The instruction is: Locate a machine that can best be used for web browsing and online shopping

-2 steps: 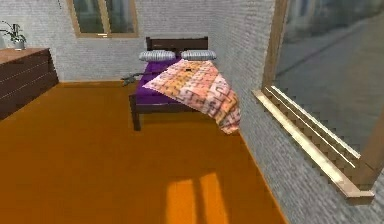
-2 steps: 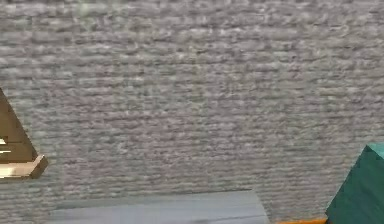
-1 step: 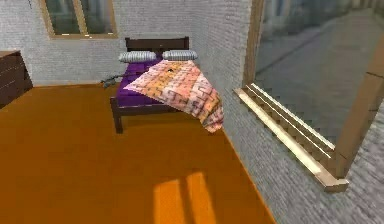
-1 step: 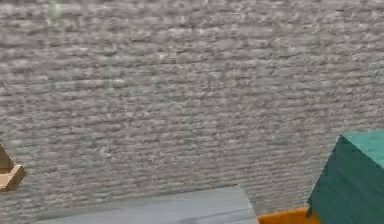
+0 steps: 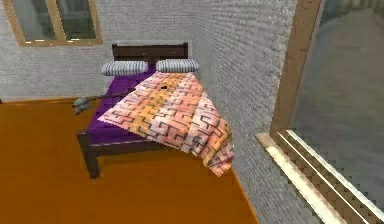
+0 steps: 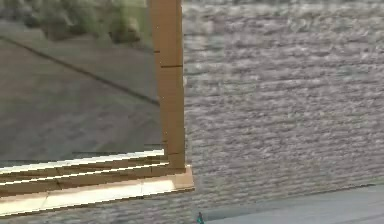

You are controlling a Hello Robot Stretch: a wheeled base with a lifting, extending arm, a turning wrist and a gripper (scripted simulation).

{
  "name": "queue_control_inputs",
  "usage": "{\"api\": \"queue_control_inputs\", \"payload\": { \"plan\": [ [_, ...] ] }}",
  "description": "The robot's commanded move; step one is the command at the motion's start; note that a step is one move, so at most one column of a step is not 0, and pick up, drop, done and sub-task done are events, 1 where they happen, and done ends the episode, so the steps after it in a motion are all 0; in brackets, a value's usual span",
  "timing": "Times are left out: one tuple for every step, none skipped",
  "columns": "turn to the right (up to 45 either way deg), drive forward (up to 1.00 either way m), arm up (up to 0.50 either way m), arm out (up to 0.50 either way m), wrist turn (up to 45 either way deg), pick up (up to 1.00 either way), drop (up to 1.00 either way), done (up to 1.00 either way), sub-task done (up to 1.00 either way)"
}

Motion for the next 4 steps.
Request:
{"api": "queue_control_inputs", "payload": {
  "plan": [
    [-45.0,0.0,0.0,0.0,0.0,0.0,0.0,0.0,0.0],
    [-21.0,0.0,0.0,0.0,0.0,0.0,0.0,0.0,0.0],
    [0.0,0.05,0.0,0.0,0.0,0.0,0.0,0.0,0.0],
    [45.0,0.0,0.0,0.0,0.0,0.0,0.0,0.0,0.0]
  ]
}}
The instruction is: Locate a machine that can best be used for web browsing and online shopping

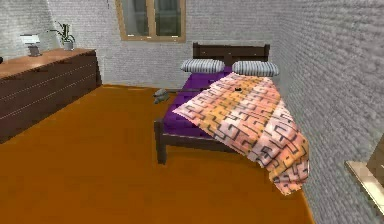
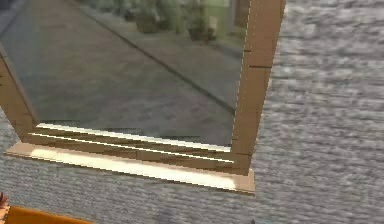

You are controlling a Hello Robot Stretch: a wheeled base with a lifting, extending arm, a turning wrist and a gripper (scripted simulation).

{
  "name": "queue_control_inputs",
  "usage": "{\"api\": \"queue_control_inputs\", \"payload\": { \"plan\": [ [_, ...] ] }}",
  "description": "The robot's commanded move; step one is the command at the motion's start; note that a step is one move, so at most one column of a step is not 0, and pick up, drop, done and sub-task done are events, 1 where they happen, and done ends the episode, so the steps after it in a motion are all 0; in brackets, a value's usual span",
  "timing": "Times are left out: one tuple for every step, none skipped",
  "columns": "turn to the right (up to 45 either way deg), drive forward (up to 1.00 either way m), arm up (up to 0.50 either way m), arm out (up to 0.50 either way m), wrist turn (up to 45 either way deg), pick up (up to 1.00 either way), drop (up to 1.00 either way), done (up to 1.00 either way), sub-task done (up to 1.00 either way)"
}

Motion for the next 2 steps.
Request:
{"api": "queue_control_inputs", "payload": {
  "plan": [
    [9.0,0.0,0.0,0.0,0.0,0.0,0.0,0.0,0.0],
    [0.0,0.2,0.0,0.0,0.0,0.0,0.0,0.0,0.0]
  ]
}}
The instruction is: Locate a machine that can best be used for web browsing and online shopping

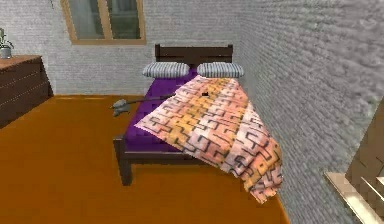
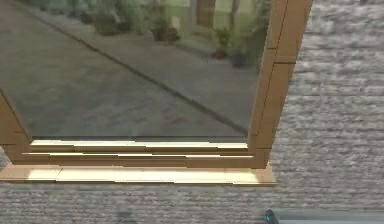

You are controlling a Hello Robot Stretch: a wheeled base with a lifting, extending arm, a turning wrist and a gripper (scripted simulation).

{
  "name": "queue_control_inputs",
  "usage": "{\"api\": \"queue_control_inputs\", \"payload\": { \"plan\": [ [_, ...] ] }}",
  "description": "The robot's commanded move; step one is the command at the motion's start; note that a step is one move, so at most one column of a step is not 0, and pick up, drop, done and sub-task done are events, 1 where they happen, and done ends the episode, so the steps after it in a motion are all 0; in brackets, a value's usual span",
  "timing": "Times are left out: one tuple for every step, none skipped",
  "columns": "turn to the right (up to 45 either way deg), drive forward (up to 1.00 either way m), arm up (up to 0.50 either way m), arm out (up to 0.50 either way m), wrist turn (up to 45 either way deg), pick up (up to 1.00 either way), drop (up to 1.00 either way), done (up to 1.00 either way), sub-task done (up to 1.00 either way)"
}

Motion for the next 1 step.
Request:
{"api": "queue_control_inputs", "payload": {
  "plan": [
    [-45.0,0.0,0.0,0.0,0.0,0.0,0.0,0.0,0.0]
  ]
}}
